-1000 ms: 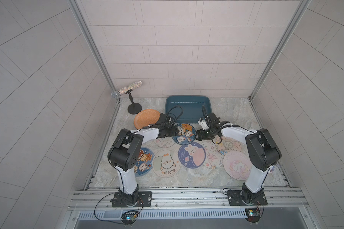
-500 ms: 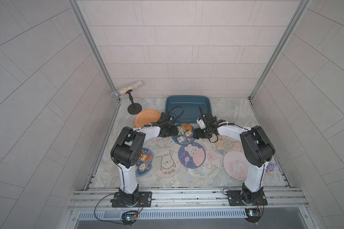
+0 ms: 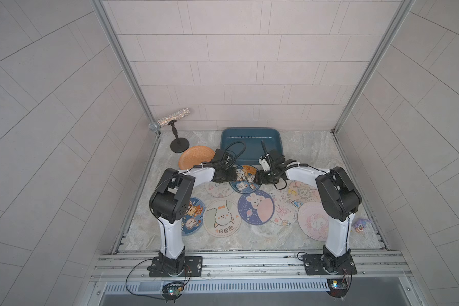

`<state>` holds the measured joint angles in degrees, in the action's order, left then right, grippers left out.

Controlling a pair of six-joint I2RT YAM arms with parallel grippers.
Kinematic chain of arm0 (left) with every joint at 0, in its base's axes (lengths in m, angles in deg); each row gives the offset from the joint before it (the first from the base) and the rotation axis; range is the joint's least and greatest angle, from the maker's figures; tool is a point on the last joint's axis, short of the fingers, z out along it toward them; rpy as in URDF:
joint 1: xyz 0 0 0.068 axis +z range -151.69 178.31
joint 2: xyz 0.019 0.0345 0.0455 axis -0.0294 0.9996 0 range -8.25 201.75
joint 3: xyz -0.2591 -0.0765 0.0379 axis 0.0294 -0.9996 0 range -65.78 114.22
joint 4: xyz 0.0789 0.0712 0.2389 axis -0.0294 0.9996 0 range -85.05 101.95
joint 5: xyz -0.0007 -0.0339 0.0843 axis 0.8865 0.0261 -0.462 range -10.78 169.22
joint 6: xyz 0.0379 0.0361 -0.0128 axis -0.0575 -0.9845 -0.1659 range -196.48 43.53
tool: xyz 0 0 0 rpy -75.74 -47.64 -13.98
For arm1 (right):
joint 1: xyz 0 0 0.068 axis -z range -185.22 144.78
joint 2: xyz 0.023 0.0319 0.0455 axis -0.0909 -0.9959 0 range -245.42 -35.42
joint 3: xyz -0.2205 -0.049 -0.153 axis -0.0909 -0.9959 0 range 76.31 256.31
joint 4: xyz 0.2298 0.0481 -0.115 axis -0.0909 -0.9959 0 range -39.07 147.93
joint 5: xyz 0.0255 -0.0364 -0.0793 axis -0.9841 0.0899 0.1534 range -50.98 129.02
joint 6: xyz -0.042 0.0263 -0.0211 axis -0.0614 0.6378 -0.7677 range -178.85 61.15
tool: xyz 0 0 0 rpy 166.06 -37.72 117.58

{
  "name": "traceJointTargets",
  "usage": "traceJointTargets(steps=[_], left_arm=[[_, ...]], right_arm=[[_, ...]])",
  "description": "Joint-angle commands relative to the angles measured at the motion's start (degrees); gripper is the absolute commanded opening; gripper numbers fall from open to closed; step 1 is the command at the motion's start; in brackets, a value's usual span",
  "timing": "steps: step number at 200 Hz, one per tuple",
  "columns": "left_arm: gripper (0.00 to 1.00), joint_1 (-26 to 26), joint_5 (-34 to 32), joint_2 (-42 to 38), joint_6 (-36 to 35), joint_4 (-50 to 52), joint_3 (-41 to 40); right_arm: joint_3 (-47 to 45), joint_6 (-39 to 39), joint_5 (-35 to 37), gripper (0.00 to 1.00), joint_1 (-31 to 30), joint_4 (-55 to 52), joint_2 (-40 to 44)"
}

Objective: Put the coasters into the storage box
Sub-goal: Pick up the coaster from the center of the board.

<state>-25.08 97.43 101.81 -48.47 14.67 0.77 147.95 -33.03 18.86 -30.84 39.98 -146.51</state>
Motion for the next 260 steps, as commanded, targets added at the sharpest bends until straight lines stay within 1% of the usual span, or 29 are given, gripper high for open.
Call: traceJointTargets(steps=[1,139,160,172,212,233,260], left_arm=[[0.58,-1.2,2.5,2.8,-0.5,3.5,0.1],[0.56,-1.7,3.4,3.0,-0.6,3.6,0.3],[0.53,-1.8,3.4,2.9,-0.6,3.6,0.3],[0.5,-1.8,3.2,2.8,-0.6,3.6,0.2],[0.32,-1.8,2.7,1.4,-0.6,4.3,1.0],[0.17,-1.8,2.6,0.4,-0.6,5.5,2.1],[0.03,-1.8,3.0,-2.4,-1.0,6.9,3.4]], right_arm=[[0.3,1.3,0.5,0.64,-0.7,-0.9,-2.0],[2.1,2.8,-0.8,0.62,-2.4,-0.9,-3.5],[2.1,2.8,-0.7,0.61,-2.4,-0.9,-3.5],[2.1,2.8,-0.6,0.61,-2.4,-1.1,-3.5],[1.8,2.7,0.0,0.61,-2.2,-1.3,-2.1],[1.3,2.7,-0.1,0.62,-1.8,-1.5,-0.4],[0.2,2.4,-0.3,0.63,-0.9,-1.8,2.8]])
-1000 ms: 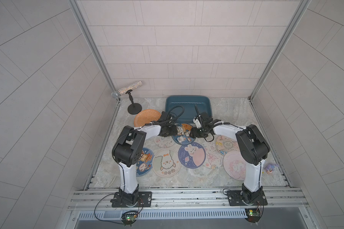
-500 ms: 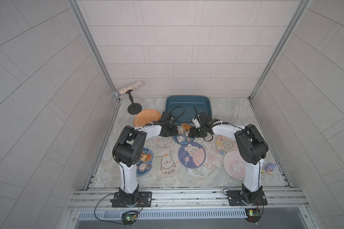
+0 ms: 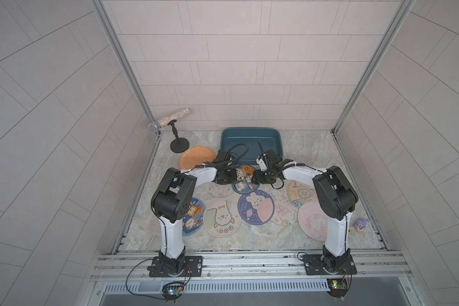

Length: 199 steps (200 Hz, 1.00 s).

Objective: Put the coasters into the storage box
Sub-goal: Pick up the coaster from the center of the board, then place the coaster in the storage box.

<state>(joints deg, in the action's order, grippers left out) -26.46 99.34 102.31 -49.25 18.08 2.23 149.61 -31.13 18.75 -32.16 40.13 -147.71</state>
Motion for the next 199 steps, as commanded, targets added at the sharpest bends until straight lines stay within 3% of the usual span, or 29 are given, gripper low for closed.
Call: traceJointTargets(steps=[1,101,163,199], left_arm=[[0.02,-0.5,1.1,-3.0,-0.3,3.5,2.0],[0.0,-0.4,9.2,-10.0,-3.8,13.9,13.6],[0.0,-0.4,12.2,-5.4,-3.8,15.1,26.0],[0.0,-0.4,11.4,-1.3,-3.0,10.6,31.3]], right_arm=[[-1.5,0.5,-0.2,0.63,0.4,-2.0,4.1],[-5.5,-0.5,-2.8,0.67,5.5,-4.4,15.7],[-8.1,-0.2,-4.1,0.68,8.0,-5.3,21.8],[-9.7,-0.1,-4.3,0.69,9.8,-5.9,25.2]])
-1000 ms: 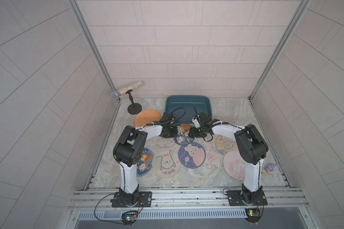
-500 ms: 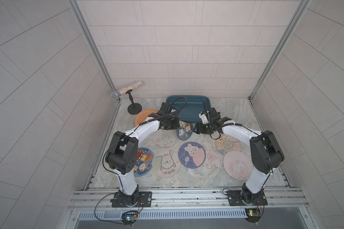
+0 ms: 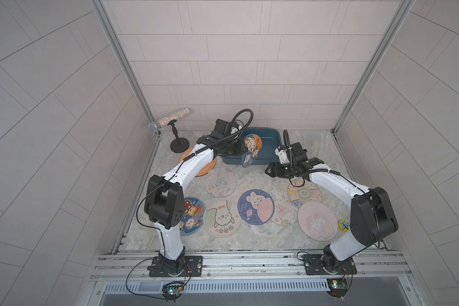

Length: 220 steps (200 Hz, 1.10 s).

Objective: Put the coasters into the storage box
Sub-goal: Place the coaster in the storage box.

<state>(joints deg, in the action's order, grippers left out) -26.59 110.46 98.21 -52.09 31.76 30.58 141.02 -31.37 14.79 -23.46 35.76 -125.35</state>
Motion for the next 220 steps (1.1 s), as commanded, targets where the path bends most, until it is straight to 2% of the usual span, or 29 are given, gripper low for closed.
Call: traceJointTargets(steps=[1,59,117,187,192,197,209,220], left_arm=[[0.0,-0.3,0.2,2.9,-0.1,-3.2,3.1],[0.0,0.1,1.6,15.8,2.3,-7.7,16.1],[0.0,1.6,1.0,26.1,7.0,-14.9,22.3],[0.0,4.5,-10.6,30.4,-1.8,-2.7,25.1],[0.02,4.5,-11.5,30.4,-2.4,-2.0,25.1],[0.1,4.5,-12.4,30.5,-3.0,-1.2,25.2],[0.39,4.6,-13.8,30.4,-3.8,0.0,25.2],[0.59,4.6,-14.2,30.3,-3.9,0.8,25.1]], right_arm=[[-1.1,0.2,-0.4,0.69,1.2,-1.6,3.0],[-2.2,-0.3,-0.9,0.7,4.8,-3.3,6.8],[-2.8,-0.9,-1.3,0.7,7.4,-4.3,7.3],[-2.3,-1.3,-1.4,0.7,7.7,-4.4,5.6],[-2.2,-1.3,-1.3,0.7,7.7,-4.4,5.6],[-2.3,-1.3,-1.3,0.71,7.7,-4.5,5.6],[-2.4,-1.3,-1.3,0.7,7.7,-4.5,5.6],[-2.4,-1.3,-1.3,0.71,7.6,-4.4,5.5]])
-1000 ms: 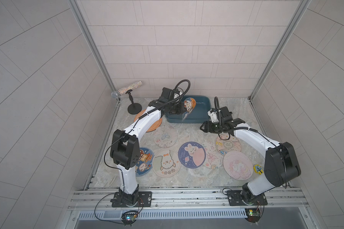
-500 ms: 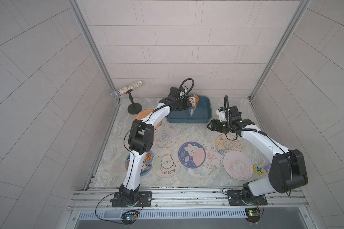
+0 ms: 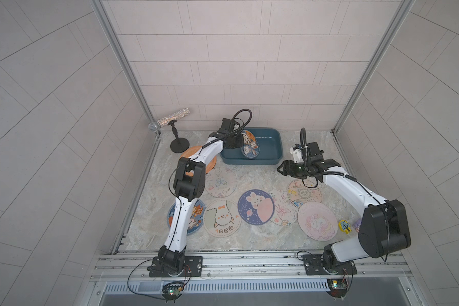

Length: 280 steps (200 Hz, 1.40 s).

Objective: Put the coasters into the storage box
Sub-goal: Place the coaster in the storage box, then pick up the coaster from the center of the board.

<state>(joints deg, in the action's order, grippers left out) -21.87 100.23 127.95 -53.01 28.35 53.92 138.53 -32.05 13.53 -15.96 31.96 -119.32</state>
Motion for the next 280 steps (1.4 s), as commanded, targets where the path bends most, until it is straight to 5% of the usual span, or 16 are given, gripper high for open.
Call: traceJointTargets(steps=[1,20,55,89,190,280], left_arm=[[0.61,-0.1,-4.0,0.5,-3.0,4.2,1.8],[0.78,-0.1,-3.8,-0.3,-2.7,4.1,1.3],[0.87,-0.2,-4.4,-3.9,-2.5,2.9,-1.2],[0.88,-0.8,-3.7,-12.0,-2.1,-0.1,-10.1],[0.85,-5.7,-2.1,-45.3,3.8,-7.3,-54.6],[0.74,-14.0,2.2,-46.9,9.9,-10.4,-70.2]], right_arm=[[0.0,-0.6,-0.1,0.71,0.1,-0.6,-0.6],[-0.2,-0.7,-0.2,0.71,0.1,-0.7,-0.7],[-0.8,-0.9,-0.3,0.71,-0.2,-1.0,-0.9],[-1.7,-2.2,-0.9,0.72,-1.4,-1.9,-1.5],[-13.3,-2.4,-2.2,0.71,-8.8,0.6,0.8],[-18.2,-1.0,0.1,0.71,-12.0,2.9,2.3]])
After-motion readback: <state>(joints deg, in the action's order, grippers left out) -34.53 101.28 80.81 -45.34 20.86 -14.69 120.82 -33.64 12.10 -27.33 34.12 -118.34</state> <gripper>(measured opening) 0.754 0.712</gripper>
